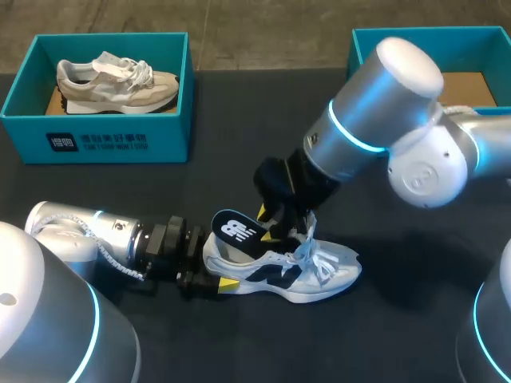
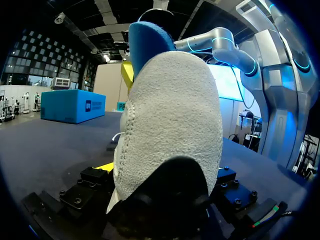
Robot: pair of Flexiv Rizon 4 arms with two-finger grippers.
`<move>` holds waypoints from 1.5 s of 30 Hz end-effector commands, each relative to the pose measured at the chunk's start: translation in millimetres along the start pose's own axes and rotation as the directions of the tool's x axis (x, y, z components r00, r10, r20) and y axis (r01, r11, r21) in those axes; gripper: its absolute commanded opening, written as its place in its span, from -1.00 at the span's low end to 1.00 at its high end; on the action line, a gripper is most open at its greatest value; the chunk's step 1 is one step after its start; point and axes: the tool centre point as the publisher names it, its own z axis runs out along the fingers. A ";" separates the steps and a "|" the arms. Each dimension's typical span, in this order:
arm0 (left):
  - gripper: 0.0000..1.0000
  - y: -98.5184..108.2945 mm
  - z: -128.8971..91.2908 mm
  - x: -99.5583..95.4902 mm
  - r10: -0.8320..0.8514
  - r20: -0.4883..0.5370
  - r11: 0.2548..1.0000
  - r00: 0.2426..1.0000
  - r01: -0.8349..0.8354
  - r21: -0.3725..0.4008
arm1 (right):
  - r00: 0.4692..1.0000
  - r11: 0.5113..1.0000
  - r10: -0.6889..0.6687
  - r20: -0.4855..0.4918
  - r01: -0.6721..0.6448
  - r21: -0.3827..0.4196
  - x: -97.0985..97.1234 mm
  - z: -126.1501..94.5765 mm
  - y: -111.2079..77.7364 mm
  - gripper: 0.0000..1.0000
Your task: Take the shoe out of the shoebox, open the shoe tongue, remove and reinsert the insole, then place the shoe into the shoebox
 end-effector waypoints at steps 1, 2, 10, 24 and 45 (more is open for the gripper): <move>-1.00 0.8 -0.2 -0.3 -0.001 0.001 1.000 1.000 0.001 -0.001 | 0.999 1.000 -0.001 -0.053 0.001 0.008 -9.5 -0.6 10.1 -0.11; -1.00 0.8 -0.2 -0.3 -0.001 0.001 1.000 1.000 0.001 -0.001 | 0.998 1.000 0.006 -0.063 -0.005 0.015 -9.9 -1.2 13.2 -0.12; -1.00 0.8 -0.2 -0.3 -0.001 0.001 1.000 1.000 0.001 -0.001 | 0.996 0.999 -0.002 -0.093 0.006 0.042 -8.3 -3.6 23.5 -0.13; -1.00 0.8 -0.2 -0.3 -0.001 0.001 1.000 1.000 0.001 -0.001 | 0.996 0.999 -0.002 -0.093 0.006 0.042 -8.3 -3.6 23.5 -0.14; -1.00 0.8 -0.2 -0.3 -0.001 0.001 1.000 1.000 0.001 -0.001 | 0.941 0.987 0.121 -0.316 -0.149 -0.065 -27.5 4.7 18.7 -0.09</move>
